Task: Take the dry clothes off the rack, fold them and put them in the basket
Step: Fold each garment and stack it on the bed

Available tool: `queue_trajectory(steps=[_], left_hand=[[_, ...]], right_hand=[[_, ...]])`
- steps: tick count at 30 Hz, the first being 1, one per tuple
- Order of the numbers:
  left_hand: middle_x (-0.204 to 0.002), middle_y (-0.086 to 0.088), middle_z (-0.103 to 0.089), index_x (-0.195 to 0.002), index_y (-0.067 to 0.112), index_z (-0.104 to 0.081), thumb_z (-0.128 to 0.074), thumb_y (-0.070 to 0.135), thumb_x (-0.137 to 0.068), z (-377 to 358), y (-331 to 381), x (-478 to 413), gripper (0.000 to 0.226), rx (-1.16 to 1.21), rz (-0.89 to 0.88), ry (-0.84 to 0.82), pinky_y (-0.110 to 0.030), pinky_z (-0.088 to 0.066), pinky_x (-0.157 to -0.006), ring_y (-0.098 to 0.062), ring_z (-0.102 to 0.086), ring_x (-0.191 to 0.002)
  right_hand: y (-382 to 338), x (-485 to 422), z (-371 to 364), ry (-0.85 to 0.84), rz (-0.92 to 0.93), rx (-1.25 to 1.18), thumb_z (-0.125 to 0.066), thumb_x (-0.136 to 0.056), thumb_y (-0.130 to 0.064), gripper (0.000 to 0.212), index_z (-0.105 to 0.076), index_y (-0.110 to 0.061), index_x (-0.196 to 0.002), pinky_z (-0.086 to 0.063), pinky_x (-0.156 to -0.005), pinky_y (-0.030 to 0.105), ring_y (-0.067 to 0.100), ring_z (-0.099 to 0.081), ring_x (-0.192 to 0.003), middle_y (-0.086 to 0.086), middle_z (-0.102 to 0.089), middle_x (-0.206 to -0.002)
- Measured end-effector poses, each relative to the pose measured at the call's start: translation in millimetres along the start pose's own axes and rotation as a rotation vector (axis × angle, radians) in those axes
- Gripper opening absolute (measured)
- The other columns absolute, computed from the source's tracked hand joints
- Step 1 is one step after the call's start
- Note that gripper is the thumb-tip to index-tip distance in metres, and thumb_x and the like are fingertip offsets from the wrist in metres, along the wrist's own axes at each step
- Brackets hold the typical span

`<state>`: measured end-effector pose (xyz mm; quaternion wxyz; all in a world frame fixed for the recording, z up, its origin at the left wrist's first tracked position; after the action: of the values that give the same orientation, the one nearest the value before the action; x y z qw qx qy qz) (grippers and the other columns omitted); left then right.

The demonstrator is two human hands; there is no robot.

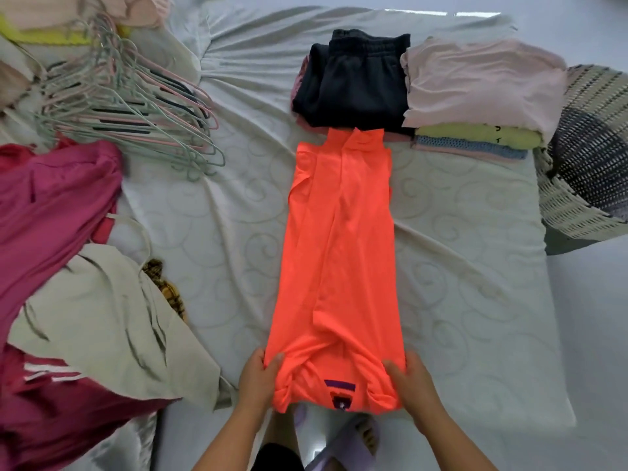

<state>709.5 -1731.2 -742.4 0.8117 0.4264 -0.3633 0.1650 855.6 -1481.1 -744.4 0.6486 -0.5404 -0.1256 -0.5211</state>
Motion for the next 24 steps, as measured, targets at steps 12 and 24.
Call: queue_trajectory(steps=[12,24], left_hand=[[-0.080,-0.013,-0.069,-0.098,0.010,-0.057,-0.054,0.004,-0.090,26,92,32,0.010,0.369,-0.021,-0.133,-0.027,-0.053,-0.056,-0.017,-0.064,-0.063],[-0.073,-0.006,-0.066,-0.096,0.010,-0.053,-0.046,0.023,-0.097,-18,302,-146,0.015,0.487,-0.083,-0.330,-0.027,-0.056,-0.055,-0.015,-0.065,-0.060]], right_hand=[[-71,17,50,-0.160,0.064,-0.507,-0.052,-0.089,-0.001,0.021,-0.061,-0.015,-0.101,-0.043,-0.041,0.018,0.014,-0.055,-0.046,0.011,-0.062,-0.060],[-257,-164,70,-0.082,0.023,-0.620,-0.043,-0.098,-0.027,0.025,-0.057,-0.011,-0.085,-0.045,-0.048,0.018,0.008,-0.061,-0.055,0.002,-0.066,-0.064]])
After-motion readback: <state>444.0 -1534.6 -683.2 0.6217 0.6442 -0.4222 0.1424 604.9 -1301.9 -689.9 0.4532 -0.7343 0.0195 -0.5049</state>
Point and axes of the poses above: each hand's wrist, its own x-axis away from the middle knuckle, its own z-axis out of the back of the hand, y = z × x, the point moved 10 cm from there along -x, towards the middle knuckle
